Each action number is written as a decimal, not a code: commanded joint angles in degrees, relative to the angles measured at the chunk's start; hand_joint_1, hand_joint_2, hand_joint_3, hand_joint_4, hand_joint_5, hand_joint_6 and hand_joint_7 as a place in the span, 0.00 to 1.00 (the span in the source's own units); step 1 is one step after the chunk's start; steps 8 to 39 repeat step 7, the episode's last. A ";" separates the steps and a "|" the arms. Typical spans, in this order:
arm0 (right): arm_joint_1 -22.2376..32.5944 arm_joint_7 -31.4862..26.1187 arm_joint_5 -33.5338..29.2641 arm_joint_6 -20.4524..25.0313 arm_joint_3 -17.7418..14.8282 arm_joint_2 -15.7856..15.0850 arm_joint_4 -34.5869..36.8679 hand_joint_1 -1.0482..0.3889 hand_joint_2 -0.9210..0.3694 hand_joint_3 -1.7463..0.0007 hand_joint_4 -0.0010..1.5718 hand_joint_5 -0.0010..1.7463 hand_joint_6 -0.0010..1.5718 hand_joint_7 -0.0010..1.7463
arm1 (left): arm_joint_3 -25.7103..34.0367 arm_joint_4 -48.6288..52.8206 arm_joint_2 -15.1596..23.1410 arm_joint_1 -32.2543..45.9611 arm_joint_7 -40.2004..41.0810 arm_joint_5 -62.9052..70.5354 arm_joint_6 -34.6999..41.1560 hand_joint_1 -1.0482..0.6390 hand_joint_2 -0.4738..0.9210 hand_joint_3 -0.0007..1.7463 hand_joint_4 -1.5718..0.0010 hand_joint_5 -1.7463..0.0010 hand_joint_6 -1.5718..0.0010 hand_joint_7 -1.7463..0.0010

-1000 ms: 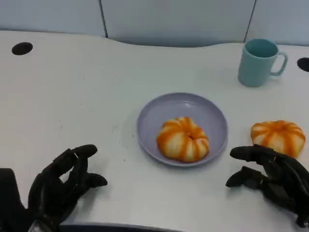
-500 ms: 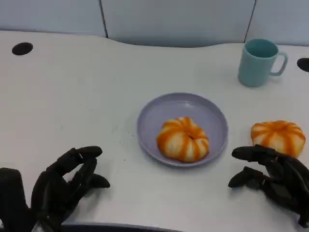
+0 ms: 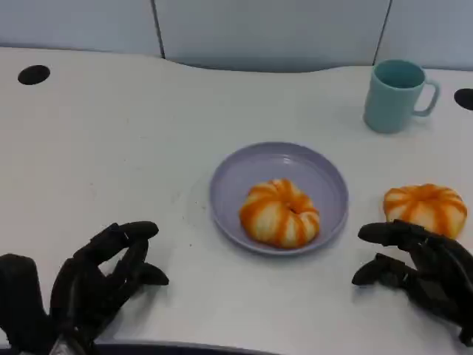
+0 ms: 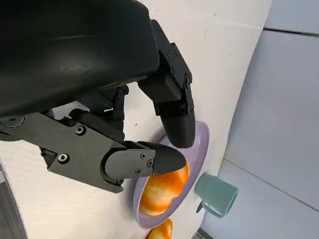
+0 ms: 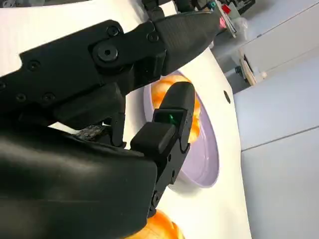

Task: Grasp the bread from the table and place it into the plate.

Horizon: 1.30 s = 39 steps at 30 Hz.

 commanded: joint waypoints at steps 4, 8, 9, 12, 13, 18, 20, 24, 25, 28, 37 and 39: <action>-0.27 -0.06 -0.61 -1.07 -0.50 -1.40 3.52 0.45 0.00 0.96 0.41 0.63 0.50 0.36 | 0.17 -0.98 0.44 0.59 1.37 0.19 1.56 0.35 0.80 0.34 0.60 0.17 0.55 0.48; -0.84 0.07 -0.74 -2.14 -0.60 -1.61 5.17 0.45 0.00 0.96 0.42 0.63 0.51 0.35 | 0.13 -1.61 0.13 0.94 1.50 0.17 1.78 0.37 0.82 0.31 0.61 0.16 0.56 0.49; -0.84 0.07 -0.74 -2.14 -0.60 -1.61 5.17 0.45 0.00 0.96 0.42 0.63 0.51 0.35 | 0.13 -1.61 0.13 0.94 1.50 0.17 1.78 0.37 0.82 0.31 0.61 0.16 0.56 0.49; -0.84 0.07 -0.74 -2.14 -0.60 -1.61 5.17 0.45 0.00 0.96 0.42 0.63 0.51 0.35 | 0.13 -1.61 0.13 0.94 1.50 0.17 1.78 0.37 0.82 0.31 0.61 0.16 0.56 0.49; -0.84 0.07 -0.74 -2.14 -0.60 -1.61 5.17 0.45 0.00 0.96 0.42 0.63 0.51 0.35 | 0.13 -1.61 0.13 0.94 1.50 0.17 1.78 0.37 0.82 0.31 0.61 0.16 0.56 0.49; -0.84 0.07 -0.74 -2.14 -0.60 -1.61 5.17 0.45 0.00 0.96 0.42 0.63 0.51 0.35 | 0.13 -1.61 0.13 0.94 1.50 0.17 1.78 0.37 0.82 0.31 0.61 0.16 0.56 0.49; -0.84 0.07 -0.74 -2.14 -0.60 -1.61 5.17 0.45 0.00 0.96 0.42 0.63 0.51 0.35 | 0.13 -1.61 0.13 0.94 1.50 0.17 1.78 0.37 0.82 0.31 0.61 0.16 0.56 0.49; -0.84 0.07 -0.74 -2.14 -0.60 -1.61 5.17 0.45 0.00 0.96 0.42 0.63 0.51 0.35 | 0.13 -1.61 0.13 0.94 1.50 0.17 1.78 0.37 0.82 0.31 0.61 0.16 0.56 0.49; -0.84 0.07 -0.74 -2.14 -0.60 -1.61 5.17 0.45 0.00 0.96 0.42 0.63 0.51 0.35 | 0.13 -1.61 0.13 0.94 1.50 0.17 1.78 0.37 0.82 0.31 0.61 0.16 0.56 0.49; -0.84 0.07 -0.74 -2.14 -0.60 -1.61 5.17 0.45 0.00 0.96 0.42 0.63 0.51 0.35 | 0.13 -1.61 0.13 0.94 1.50 0.17 1.78 0.37 0.82 0.31 0.61 0.16 0.56 0.49; -0.84 0.07 -0.74 -2.14 -0.60 -1.61 5.17 0.45 0.00 0.96 0.42 0.63 0.51 0.35 | 0.13 -1.61 0.13 0.94 1.50 0.17 1.78 0.37 0.82 0.31 0.61 0.16 0.56 0.49; -0.84 0.07 -0.74 -2.14 -0.60 -1.61 5.17 0.45 0.00 0.96 0.42 0.63 0.51 0.35 | 0.13 -1.61 0.13 0.94 1.50 0.17 1.78 0.37 0.82 0.31 0.61 0.16 0.56 0.49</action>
